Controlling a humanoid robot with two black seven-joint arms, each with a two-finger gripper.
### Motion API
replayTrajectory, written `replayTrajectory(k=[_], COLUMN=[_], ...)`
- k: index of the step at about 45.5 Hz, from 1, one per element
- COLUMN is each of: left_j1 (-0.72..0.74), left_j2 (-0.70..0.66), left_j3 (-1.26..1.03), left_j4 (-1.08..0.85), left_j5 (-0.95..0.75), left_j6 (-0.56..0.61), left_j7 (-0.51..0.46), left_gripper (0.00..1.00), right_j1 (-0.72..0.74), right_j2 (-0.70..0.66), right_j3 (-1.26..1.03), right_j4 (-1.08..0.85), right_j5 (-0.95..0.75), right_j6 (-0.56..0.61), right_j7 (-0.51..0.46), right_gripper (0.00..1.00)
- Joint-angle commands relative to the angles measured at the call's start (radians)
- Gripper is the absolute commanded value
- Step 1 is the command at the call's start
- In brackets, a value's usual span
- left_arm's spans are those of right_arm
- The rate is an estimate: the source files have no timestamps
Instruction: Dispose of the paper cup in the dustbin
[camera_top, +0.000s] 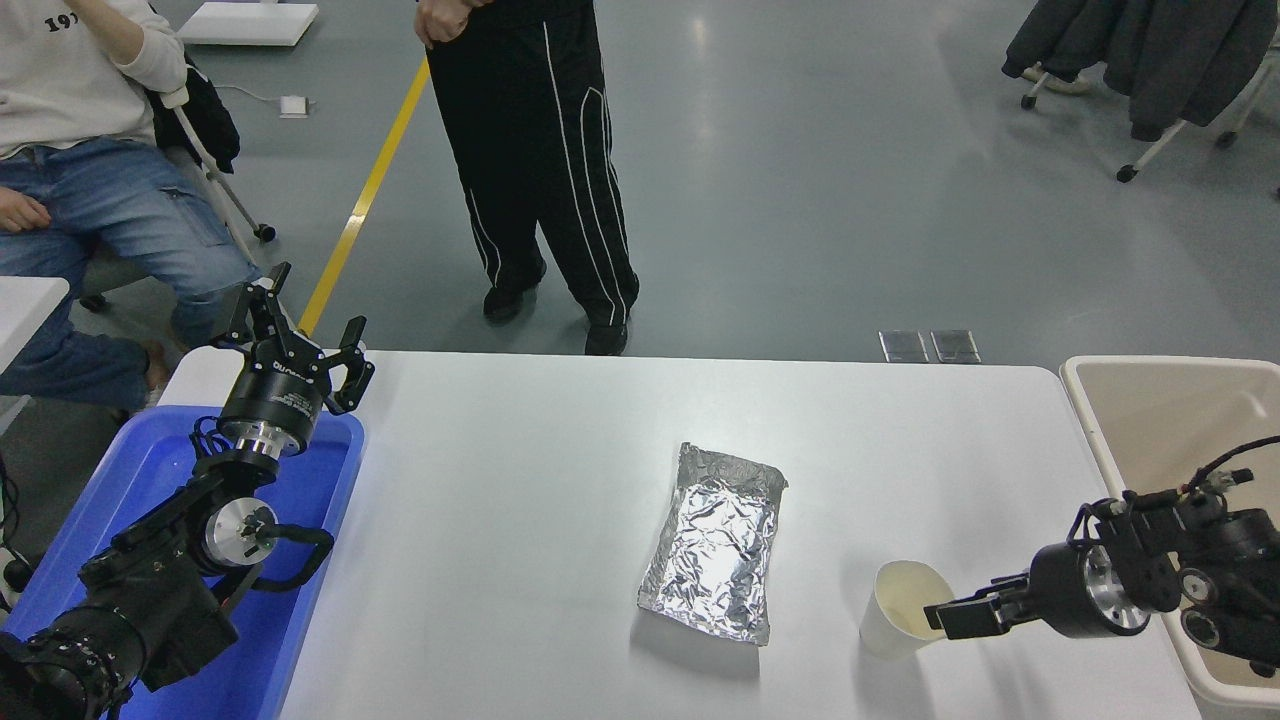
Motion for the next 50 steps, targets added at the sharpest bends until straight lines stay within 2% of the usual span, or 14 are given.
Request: replayTrajectory(k=[1,9,26,34,43,50], left_j1=[0.0,0.0,0.0,0.0,0.0,0.0], left_j2=[0.0,0.0,0.001,0.0,0.0,0.0], left_j3=[0.0,0.0,0.001,0.0,0.0,0.0], left_j4=[0.0,0.0,0.0,0.0,0.001,0.001], left_j5=[0.0,0.0,0.0,0.0,0.0,0.0], left_j6=[0.0,0.0,0.0,0.0,0.0,0.0], left_j7=[0.0,0.0,0.0,0.0,0.0,0.0], left_gripper=[1.0,1.0,1.0,1.0,1.0,1.0], right_j1=[-0.026,-0.029,-0.003,0.0,0.043,0.11], right_j2=[0.026,0.026,0.025,-0.001,-0.072,-0.152], right_j3=[-0.001,-0.01,0.005,0.099,0.217,0.278], right_j4=[-0.059,-0.07,-0.063,-0.058,-0.043,0.003], right_j5=[0.004,0.005,0.021,0.028,0.109,0.229], right_j6=[-0.022,-0.018,-0.018,-0.016,0.001,0.073], right_j7=[0.0,0.0,0.002,0.029,0.092,0.135], right_gripper=[0.45,0.0,0.0,0.0,0.0,0.0])
